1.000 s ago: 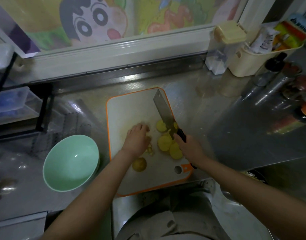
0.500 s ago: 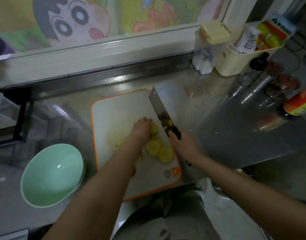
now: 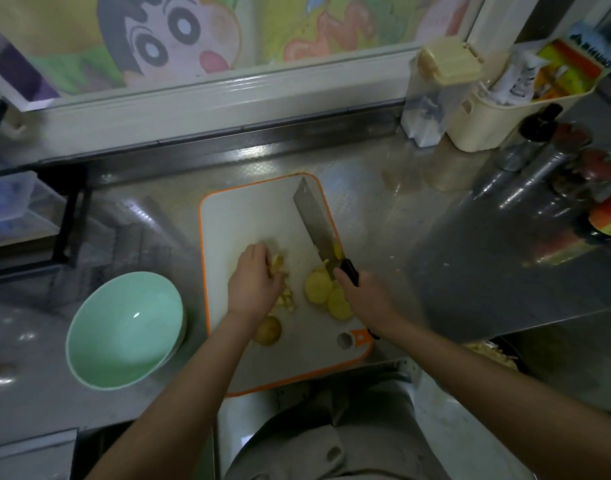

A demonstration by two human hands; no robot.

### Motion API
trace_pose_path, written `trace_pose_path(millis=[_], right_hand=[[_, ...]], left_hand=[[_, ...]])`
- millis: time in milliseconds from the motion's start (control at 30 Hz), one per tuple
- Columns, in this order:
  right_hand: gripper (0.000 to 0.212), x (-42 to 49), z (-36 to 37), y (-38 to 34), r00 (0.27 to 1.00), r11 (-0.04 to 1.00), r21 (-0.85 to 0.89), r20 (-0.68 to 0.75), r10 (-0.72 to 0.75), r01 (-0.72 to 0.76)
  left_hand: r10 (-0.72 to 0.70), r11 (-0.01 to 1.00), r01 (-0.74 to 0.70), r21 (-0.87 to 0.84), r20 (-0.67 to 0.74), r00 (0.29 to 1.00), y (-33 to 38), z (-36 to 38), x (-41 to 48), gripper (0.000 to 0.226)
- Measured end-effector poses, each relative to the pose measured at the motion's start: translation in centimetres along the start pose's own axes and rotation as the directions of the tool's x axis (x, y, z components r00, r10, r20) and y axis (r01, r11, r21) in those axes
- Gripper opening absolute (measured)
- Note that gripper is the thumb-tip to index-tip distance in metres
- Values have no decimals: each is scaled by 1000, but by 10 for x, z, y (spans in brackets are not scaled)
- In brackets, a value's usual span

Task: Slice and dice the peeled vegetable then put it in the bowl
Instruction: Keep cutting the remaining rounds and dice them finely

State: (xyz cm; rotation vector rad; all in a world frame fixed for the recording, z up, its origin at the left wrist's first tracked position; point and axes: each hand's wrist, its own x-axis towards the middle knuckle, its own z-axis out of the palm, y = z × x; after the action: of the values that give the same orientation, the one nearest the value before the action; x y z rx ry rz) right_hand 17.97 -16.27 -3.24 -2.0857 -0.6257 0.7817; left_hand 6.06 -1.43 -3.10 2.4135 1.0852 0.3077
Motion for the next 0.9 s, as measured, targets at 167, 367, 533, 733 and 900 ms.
trace_pose_path(millis=[167, 367, 533, 733, 900], right_hand=[[44, -6, 18, -7, 997, 999, 5, 65, -34, 34], [49, -12, 30, -17, 989, 994, -57, 119, -90, 97], [46, -14, 34, -20, 985, 991, -65, 136, -104, 113], [45, -17, 34, -18, 987, 994, -54, 136, -85, 93], [43, -19, 32, -16, 989, 996, -47, 130, -65, 72]], left_hand=[[-55, 982, 48, 184, 35, 998, -44, 3, -37, 21], [-95, 983, 64, 171, 184, 978, -61, 2, -62, 47], [-57, 982, 13, 186, 231, 971, -61, -3, -68, 49], [125, 909, -236, 345, 313, 941, -52, -2, -70, 62], [128, 869, -282, 407, 366, 922, -40, 1, -62, 59]])
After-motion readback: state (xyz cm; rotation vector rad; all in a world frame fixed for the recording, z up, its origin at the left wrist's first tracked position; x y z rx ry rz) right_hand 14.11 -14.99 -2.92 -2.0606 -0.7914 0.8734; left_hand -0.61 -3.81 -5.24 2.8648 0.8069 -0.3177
